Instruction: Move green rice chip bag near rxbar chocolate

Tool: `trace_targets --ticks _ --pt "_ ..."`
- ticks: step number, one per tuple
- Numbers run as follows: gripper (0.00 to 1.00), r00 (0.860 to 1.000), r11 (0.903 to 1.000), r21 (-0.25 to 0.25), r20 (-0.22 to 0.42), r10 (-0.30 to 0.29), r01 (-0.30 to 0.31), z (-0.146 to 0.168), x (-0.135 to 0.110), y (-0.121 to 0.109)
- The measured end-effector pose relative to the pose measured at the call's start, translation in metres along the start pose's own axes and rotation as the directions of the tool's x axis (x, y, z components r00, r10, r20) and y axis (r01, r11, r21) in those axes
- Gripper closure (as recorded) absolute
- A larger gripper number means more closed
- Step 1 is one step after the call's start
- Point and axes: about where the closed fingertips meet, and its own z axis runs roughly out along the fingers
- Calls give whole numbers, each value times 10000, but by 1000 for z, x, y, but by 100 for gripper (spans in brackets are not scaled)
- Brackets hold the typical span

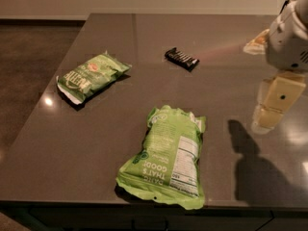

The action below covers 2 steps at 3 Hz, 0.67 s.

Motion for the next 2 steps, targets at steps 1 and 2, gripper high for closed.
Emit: trace_targets --ticks 1,2 --pt "0 9852 9861 -425 680 -1573 1604 22 -37 14" --pt "0 9363 9384 -708 1257 -3280 3383 43 -70 35"
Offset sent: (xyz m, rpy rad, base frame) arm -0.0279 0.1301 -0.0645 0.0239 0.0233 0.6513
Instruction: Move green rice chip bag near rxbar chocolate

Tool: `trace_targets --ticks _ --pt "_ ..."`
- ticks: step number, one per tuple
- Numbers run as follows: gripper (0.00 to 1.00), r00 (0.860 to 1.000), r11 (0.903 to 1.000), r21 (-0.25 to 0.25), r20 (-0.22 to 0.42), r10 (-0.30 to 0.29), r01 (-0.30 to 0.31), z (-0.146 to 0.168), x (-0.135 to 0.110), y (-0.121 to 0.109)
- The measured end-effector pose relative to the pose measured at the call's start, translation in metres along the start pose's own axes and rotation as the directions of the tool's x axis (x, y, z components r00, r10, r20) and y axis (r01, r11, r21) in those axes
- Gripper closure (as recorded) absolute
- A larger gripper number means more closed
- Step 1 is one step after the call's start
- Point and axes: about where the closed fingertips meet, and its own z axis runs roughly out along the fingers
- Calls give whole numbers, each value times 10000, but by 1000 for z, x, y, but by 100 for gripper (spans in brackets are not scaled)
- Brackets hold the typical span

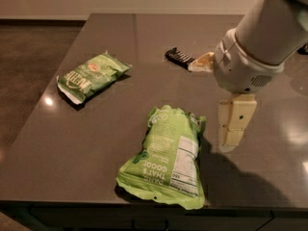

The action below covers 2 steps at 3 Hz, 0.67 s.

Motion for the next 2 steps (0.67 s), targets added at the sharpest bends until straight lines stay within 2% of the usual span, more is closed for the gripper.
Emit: trace_targets --ticks 1,2 --pt "0 9843 9836 -420 237 -1747 1756 25 -27 9" --pt "0 9504 9470 -814 244 -3099 3109 46 -41 15"
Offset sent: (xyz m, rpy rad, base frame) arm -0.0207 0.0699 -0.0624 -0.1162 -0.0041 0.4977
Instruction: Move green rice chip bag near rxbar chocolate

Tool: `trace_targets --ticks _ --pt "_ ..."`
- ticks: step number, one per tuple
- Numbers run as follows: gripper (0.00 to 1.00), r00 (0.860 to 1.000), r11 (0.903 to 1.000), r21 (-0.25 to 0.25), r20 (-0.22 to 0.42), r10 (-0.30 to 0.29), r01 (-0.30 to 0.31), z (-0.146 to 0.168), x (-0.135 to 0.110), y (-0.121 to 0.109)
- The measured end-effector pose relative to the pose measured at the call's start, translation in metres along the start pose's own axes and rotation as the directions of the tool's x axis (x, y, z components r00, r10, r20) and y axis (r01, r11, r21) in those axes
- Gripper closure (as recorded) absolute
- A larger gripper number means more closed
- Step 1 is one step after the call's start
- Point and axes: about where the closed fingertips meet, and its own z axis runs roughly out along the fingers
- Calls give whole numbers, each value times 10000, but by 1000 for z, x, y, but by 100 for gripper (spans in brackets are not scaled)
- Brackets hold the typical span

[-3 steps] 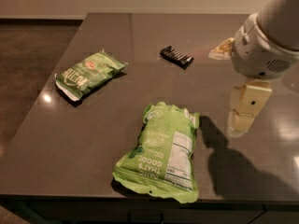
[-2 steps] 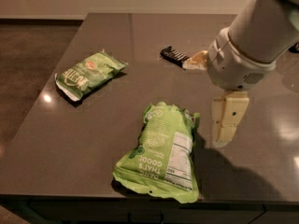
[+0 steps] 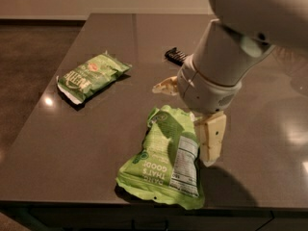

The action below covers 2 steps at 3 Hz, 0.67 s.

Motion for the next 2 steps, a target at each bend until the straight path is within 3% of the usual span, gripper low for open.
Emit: trace_targets --ticks 1,2 --pt "0 9931 9927 -384 -245 -1149 1139 17 -9 2" --pt "0 9778 9771 -728 -496 -2036 1998 30 -14 5"
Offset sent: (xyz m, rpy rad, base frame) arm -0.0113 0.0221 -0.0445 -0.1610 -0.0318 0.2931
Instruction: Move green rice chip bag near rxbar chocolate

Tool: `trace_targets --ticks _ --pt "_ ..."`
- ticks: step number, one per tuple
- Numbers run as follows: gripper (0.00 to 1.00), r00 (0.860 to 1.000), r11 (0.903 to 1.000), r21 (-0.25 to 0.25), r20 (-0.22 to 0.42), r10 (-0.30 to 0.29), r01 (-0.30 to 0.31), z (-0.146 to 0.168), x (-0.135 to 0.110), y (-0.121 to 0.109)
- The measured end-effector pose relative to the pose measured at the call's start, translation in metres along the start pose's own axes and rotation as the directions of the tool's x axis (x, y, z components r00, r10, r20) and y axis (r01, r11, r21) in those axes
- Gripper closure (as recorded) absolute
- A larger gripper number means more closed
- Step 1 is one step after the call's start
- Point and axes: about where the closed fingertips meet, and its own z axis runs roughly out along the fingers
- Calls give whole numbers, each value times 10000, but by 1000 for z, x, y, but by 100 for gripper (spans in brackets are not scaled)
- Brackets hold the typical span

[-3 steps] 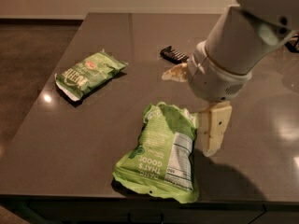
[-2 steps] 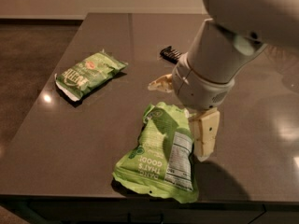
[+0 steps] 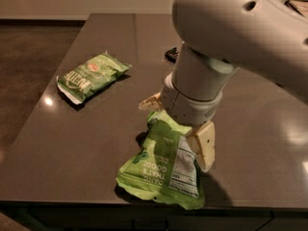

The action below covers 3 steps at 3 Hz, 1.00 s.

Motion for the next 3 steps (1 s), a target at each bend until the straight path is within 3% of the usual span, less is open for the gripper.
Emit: trace_targets --ticks 1,3 --pt "16 9980 9978 -382 -325 -551 538 11 -3 1" --pt "62 9955 9940 -831 -569 -760 711 14 0 -2"
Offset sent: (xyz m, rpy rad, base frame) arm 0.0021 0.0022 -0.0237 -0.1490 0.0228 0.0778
